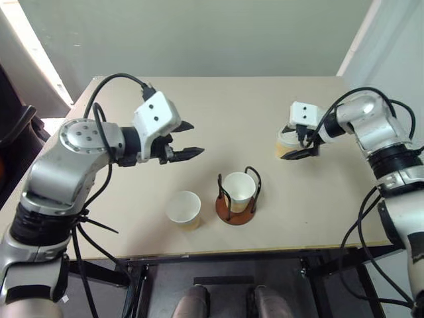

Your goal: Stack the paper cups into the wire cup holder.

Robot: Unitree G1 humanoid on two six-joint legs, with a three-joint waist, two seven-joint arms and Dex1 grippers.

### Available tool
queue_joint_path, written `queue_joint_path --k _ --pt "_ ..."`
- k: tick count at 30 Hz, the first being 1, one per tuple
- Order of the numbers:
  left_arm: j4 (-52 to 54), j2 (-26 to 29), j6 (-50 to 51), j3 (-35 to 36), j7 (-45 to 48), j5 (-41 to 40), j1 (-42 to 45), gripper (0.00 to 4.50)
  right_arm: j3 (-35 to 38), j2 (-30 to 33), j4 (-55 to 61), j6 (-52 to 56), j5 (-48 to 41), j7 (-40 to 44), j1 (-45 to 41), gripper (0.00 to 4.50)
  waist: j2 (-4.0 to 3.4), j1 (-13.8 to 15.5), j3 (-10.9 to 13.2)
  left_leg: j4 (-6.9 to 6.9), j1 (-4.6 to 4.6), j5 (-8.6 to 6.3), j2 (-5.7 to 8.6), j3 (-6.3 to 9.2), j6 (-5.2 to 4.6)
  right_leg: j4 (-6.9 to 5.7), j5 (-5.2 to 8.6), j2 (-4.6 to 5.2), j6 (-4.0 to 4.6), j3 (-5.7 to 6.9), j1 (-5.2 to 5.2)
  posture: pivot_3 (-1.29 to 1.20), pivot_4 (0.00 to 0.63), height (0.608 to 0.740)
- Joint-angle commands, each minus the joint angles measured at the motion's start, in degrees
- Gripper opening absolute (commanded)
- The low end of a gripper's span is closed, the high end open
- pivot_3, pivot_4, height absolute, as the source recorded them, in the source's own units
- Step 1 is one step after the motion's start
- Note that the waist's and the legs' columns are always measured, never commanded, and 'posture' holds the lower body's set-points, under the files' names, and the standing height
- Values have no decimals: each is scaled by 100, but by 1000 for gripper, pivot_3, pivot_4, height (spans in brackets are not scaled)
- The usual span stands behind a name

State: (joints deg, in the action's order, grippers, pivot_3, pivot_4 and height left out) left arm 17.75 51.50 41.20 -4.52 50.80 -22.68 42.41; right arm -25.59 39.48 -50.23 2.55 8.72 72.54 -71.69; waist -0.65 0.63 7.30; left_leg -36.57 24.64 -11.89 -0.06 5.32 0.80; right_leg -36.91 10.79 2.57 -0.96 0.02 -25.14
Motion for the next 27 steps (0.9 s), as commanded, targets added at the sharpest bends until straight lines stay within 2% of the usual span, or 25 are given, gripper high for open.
queue_joint_path --k 1,5,8,18,19,23,25,27 --pt "230 28 -30 144 -17 42 -12 3191 100 -151 -528 -211 352 -505 -329 4407 -1 4 0 7 1 0 -2 0 3 0 0 -1 0 0 -5 0 150 740" --pt "403 74 89 246 -33 -1 -112 3191 134 -379 -1102 -240 529 -638 -376 4407 -1 12 1 21 2 1 -4 0 12 2 1 -3 1 2 -12 0 150 740" --pt "533 157 201 340 -45 -18 -211 3191 87 -409 -1369 -362 711 -693 -336 3828 -3 13 2 17 10 2 -2 0 13 4 2 -3 2 1 -15 0 150 740" --pt "689 318 338 506 -38 -37 -341 3191 269 -365 -1413 -538 773 -496 -416 179 -3 19 2 16 10 13 -4 1 28 -4 2 -2 4 2 -15 0 150 740" --pt "685 350 300 509 -29 -5 -355 3191 271 -318 -1353 -579 773 -362 -404 50 -4 19 2 16 9 14 -4 1 29 -5 3 -2 4 2 -15 0 150 740" --pt "464 727 178 913 252 -100 -485 3191 559 -48 -609 -543 418 438 -388 50 -8 12 5 20 15 14 -4 1 30 -4 3 -3 5 3 -21 0 150 740" --pt "554 959 58 1147 579 -253 -749 3191 1080 66 876 296 -572 1377 -480 50 -8 7 5 21 31 16 -5 1 33 -3 3 -6 5 5 -36 0 150 740" --pt "666 1043 28 1282 734 -384 -947 3191 1423 114 2335 1240 -1466 1920 -460 50 -14 -20 8 34 41 19 -4 -7 40 -1 5 -8 8 2 -51 0 150 740"
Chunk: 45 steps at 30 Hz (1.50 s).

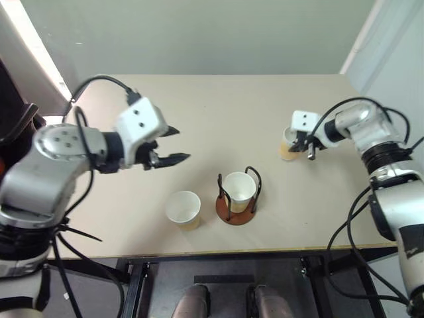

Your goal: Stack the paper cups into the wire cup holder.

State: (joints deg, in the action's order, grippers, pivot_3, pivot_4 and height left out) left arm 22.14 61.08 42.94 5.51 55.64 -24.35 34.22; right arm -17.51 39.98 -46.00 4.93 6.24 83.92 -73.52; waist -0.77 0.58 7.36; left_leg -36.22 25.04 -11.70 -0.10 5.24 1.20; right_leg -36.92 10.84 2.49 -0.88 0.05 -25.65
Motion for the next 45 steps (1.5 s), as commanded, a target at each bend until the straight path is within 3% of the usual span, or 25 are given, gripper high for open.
queue_joint_path --k 1,2,7,12,14,28,37,40,42,43,45 --pt "261 91 -142 273 238 -225 -179 3191 637 108 2595 1401 -1634 846 -193 50 -1 -25 0 8 1 9 -1 -5 16 1 5 -1 7 -2 -6 0 150 740" --pt "279 89 -140 256 220 -221 -203 3191 648 152 3053 1672 -1881 858 -106 50 6 -26 -3 10 -1 32 -5 -5 60 0 18 -8 15 -1 -4 0 150 740" --pt "369 67 -158 229 246 -299 -296 3191 382 430 4716 2308 -2753 858 362 50 36 12 -19 5 -13 20 -29 18 74 -1 57 -29 60 12 23 0 150 740" --pt "382 61 -311 200 276 -281 -344 3191 -150 475 5267 2188 -2570 858 736 50 36 4 -16 -5 -14 29 -22 18 46 -7 55 -26 70 3 23 0 150 740" --pt "206 32 -305 233 133 -209 -233 3191 -250 441 5259 2026 -2370 849 791 50 36 2 -15 -2 -20 23 -24 20 10 -15 49 -26 75 5 23 0 150 740" --pt "265 95 -356 262 105 -246 -389 3191 -968 486 5199 1149 -1785 858 843 50 36 -7 -16 1 -23 47 -26 20 0 -20 32 -26 90 9 23 0 150 740" --pt "551 253 -255 609 479 -764 -659 3191 -1226 508 5034 694 -1456 858 772 50 36 -12 -15 0 -20 44 -26 20 -2 -16 30 -26 86 9 23 0 150 740" --pt "673 343 -262 866 738 -1074 -831 3191 -1291 573 5006 640 -1512 858 744 668 36 -15 -15 1 -19 44 -26 20 -2 -17 30 -27 86 9 22 0 150 740" --pt "705 421 -259 967 877 -1201 -932 3191 -1307 608 5030 658 -1631 858 720 1296 36 -14 -16 1 -19 44 -26 20 -2 -17 30 -27 86 9 22 0 150 740" --pt "706 466 -270 988 934 -1236 -978 3191 -1296 607 5029 672 -1677 858 706 1813 36 -14 -16 0 -19 44 -26 20 -2 -16 30 -27 86 8 22 0 150 740" --pt "685 530 -300 978 995 -1242 -1014 3191 -1266 594 5005 691 -1711 858 687 2291 36 -17 -16 0 -20 44 -26 19 -2 -17 30 -27 86 8 23 0 150 740"
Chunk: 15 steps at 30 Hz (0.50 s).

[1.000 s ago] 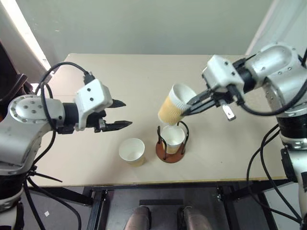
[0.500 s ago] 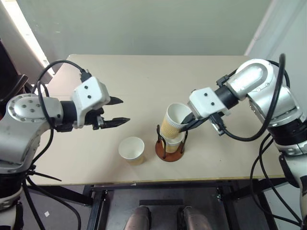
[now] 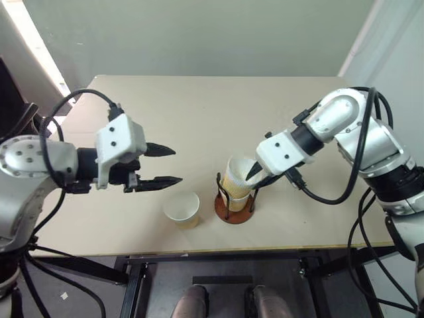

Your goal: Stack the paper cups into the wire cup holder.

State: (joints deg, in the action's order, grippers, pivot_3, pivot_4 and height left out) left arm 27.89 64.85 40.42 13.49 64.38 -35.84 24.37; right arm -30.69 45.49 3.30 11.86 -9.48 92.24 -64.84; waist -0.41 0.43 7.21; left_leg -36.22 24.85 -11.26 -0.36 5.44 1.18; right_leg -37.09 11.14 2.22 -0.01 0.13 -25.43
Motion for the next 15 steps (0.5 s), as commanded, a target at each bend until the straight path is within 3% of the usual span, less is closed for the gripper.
queue_joint_path --k 1,6,12,15 --pt "92 179 -65 166 144 -90 -35 3191 80 26 54 5 -123 26 -185 2644 0 -3 0 0 -1 0 0 0 0 -1 0 0 0 0 0 0 150 740" --pt "-314 419 -321 -377 470 282 122 3191 697 -190 -195 509 -244 -305 -231 4333 0 -3 0 0 -2 1 0 0 0 -2 0 0 1 0 0 0 150 740" --pt "-1135 226 -803 -2025 1112 1290 1097 3191 2098 -755 325 2751 -2271 -1000 189 4333 4 29 -2 0 4 2 2 2 2 1 2 0 3 -1 -3 0 150 740" --pt "-1545 -20 -948 -2674 1324 1812 1522 3191 2336 -849 619 3320 -2652 -1314 436 4333 4 26 -2 0 8 1 6 1 5 8 2 0 3 -3 -4 0 150 740"
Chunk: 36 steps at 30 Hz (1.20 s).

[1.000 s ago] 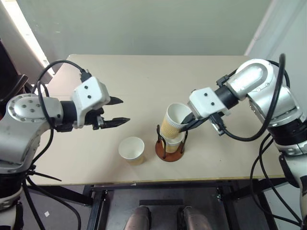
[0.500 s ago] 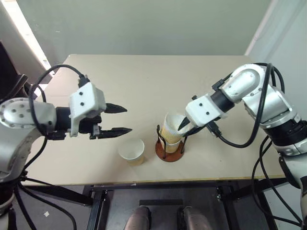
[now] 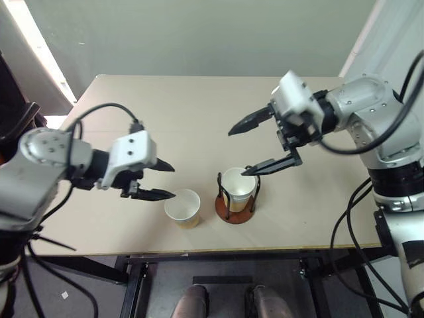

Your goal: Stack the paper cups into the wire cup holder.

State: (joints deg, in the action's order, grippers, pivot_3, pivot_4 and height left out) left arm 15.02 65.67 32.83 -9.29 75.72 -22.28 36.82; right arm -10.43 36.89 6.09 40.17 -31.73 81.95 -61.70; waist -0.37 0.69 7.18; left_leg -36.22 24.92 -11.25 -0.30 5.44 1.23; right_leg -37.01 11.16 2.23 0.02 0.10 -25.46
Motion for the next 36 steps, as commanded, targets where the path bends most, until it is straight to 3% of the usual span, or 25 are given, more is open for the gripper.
queue_joint_path --k 1,8,11,19,24,29,33,36 --pt "-426 -198 -248 -606 229 671 395 3191 335 21 437 578 -446 -401 198 4333 0 1 0 -1 2 0 0 0 1 2 0 0 0 0 0 0 150 740" --pt "-1033 -643 -598 -1182 551 1300 570 3191 524 261 875 777 -627 -799 613 4333 -1 1 0 0 4 -1 -1 1 0 3 -6 2 -13 0 -2 0 150 740" --pt "-1172 -793 -635 -1178 603 1379 629 2611 514 339 948 788 -638 -868 648 4361 0 -3 0 -1 2 -1 -1 1 -2 2 -9 2 -19 0 -2 0 150 740" --pt "-1292 -895 -777 -969 864 1336 843 11 491 498 986 761 -577 -1023 646 4361 0 -1 0 -7 4 6 -1 2 -10 0 -16 2 -29 -1 -1 0 150 740" --pt "-1367 -885 -946 -725 1285 1047 1098 11 781 1023 1231 946 -834 -834 878 4361 0 16 0 -6 8 4 0 1 -13 5 -16 2 -32 0 -1 0 150 740" --pt "-2373 -1213 -1334 -549 1660 789 2538 11 1625 1584 1179 1096 -1505 -580 1137 4361 2 111 2 -31 33 4 2 5 -20 9 -22 2 -49 0 -3 0 150 740" --pt "-3325 -1728 -1478 -902 1678 286 3902 11 1890 1860 1187 932 -1541 -577 1427 4361 2 105 2 -55 36 -4 15 4 -39 17 -27 9 -61 -8 8 0 150 740" --pt "-3665 -2003 -1752 -1488 1678 -5 4421 11 1949 1913 1185 881 -1534 -686 1474 4361 -1 84 2 -78 45 -15 22 -1 -58 21 -34 17 -81 -15 9 0 150 740"
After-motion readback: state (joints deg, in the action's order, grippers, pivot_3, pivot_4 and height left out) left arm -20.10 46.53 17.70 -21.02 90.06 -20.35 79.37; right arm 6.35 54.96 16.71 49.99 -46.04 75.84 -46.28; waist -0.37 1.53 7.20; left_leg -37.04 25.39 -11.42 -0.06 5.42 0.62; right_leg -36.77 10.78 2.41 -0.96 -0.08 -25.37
